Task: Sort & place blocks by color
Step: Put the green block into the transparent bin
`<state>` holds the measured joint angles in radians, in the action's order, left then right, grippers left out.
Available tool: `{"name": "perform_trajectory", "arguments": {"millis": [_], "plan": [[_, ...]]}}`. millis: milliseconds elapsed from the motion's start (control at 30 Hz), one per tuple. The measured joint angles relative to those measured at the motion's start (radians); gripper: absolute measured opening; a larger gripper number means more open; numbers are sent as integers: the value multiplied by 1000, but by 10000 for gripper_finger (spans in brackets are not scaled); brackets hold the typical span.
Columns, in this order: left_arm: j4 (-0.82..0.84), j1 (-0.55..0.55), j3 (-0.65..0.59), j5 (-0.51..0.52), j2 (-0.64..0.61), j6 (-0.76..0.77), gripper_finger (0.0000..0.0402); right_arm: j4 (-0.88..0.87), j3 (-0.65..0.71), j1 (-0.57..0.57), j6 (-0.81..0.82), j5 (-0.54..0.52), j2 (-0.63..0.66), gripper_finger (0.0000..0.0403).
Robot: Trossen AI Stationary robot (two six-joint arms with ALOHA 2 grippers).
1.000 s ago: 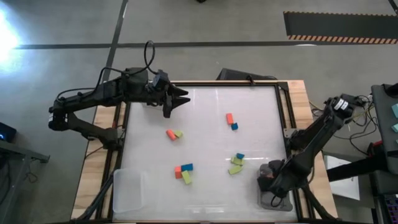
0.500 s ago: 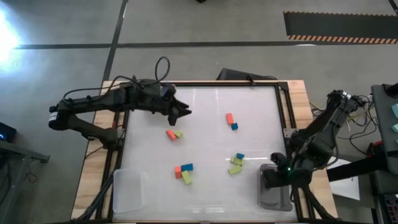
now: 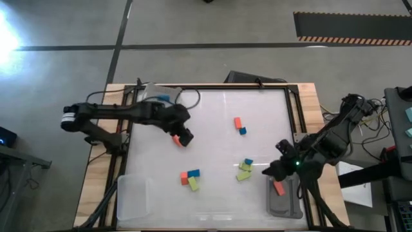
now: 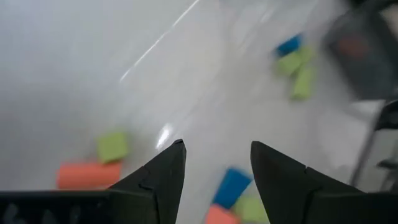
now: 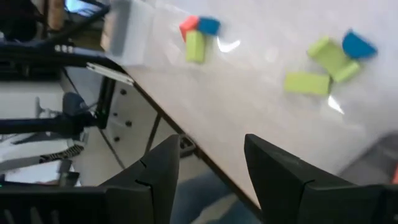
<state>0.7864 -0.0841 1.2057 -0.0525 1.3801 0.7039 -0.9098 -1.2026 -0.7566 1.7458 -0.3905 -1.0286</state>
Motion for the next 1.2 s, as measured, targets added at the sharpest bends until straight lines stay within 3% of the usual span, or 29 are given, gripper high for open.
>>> {"name": "perform_trajectory", "arguments": {"millis": [167,567,867,1200], "plan": [[95,-1,4,1,117,-7,166,1,-14,42,-89,-28,0,171],[96,-24,-2,76,327,-90,166,1,-15,123,-188,-31,0,171],[86,-46,-7,138,353,-119,166,1,-14,123,-194,-30,0,171],[37,-50,-58,138,353,-124,166,-1,-14,123,-199,-30,0,171]]}}
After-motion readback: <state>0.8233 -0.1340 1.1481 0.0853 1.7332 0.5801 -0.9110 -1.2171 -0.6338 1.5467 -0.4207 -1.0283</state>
